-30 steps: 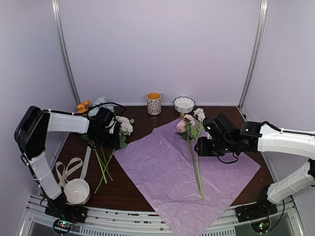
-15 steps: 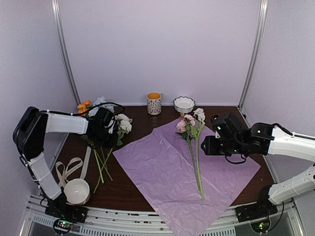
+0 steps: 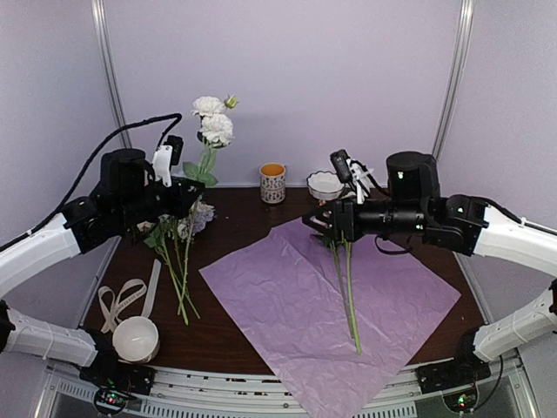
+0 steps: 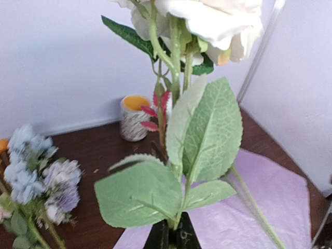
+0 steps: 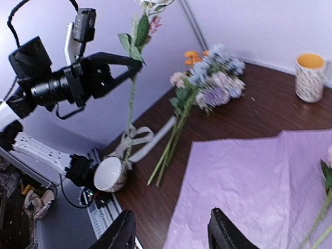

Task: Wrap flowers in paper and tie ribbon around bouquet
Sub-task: Pick up the fake flower from the corner of the board, then pass from the left arm to the right

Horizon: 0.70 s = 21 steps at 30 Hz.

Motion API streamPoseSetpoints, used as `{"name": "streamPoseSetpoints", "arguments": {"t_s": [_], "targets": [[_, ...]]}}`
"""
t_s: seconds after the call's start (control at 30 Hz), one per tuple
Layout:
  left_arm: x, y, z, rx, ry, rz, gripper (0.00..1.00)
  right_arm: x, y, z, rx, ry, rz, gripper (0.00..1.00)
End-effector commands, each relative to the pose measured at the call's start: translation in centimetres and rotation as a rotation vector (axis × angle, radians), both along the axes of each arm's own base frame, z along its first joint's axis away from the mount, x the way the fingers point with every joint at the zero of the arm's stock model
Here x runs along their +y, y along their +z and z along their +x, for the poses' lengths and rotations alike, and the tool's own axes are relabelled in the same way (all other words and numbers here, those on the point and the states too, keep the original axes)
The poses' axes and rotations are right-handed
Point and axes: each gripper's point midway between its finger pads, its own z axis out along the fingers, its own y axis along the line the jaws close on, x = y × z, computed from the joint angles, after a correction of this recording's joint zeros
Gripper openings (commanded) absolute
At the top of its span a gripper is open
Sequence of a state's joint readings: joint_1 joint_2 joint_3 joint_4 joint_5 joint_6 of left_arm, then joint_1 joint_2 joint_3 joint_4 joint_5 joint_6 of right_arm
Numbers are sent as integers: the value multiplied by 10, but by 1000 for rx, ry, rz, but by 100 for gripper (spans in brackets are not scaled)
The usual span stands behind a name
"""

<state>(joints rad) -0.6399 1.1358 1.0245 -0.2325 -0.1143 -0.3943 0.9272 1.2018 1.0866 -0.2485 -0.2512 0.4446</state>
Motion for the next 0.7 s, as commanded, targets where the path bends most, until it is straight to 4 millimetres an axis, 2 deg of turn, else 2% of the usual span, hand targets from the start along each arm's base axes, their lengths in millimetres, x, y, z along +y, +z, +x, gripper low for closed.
{"name": "streamPoseSetpoints", "arguments": {"t_s": [0.0, 0.1, 0.2, 0.3, 0.37, 0.43, 0.47, 0.57, 0.63, 0.67], "targets": [[-50, 82, -44, -255, -226, -244, 0, 59, 74, -17, -170, 270, 184, 49], [-76, 122, -76, -356, -369, -436, 0, 85, 82, -12, -181, 314, 185, 51], [-90, 143, -92, -390, -433, -507, 0, 107, 85, -15, -192, 359, 185, 61], [-98, 155, -101, -424, -474, -539, 0, 123, 85, -18, -201, 381, 196, 71], [-101, 156, -101, -418, -483, -529, 0, 130, 85, -16, -200, 368, 202, 71], [-106, 160, -109, -430, -543, -533, 0, 134, 81, -7, -185, 323, 194, 69], [-109, 162, -115, -435, -581, -540, 0, 136, 78, -2, -177, 301, 190, 64], [-114, 161, -122, -399, -634, -556, 0, 137, 74, 5, -143, 258, 215, 18], [-116, 157, -124, -367, -649, -578, 0, 135, 76, 6, -130, 233, 242, 1], [-118, 154, -125, -347, -661, -578, 0, 132, 76, 7, -128, 214, 242, 0]]}}
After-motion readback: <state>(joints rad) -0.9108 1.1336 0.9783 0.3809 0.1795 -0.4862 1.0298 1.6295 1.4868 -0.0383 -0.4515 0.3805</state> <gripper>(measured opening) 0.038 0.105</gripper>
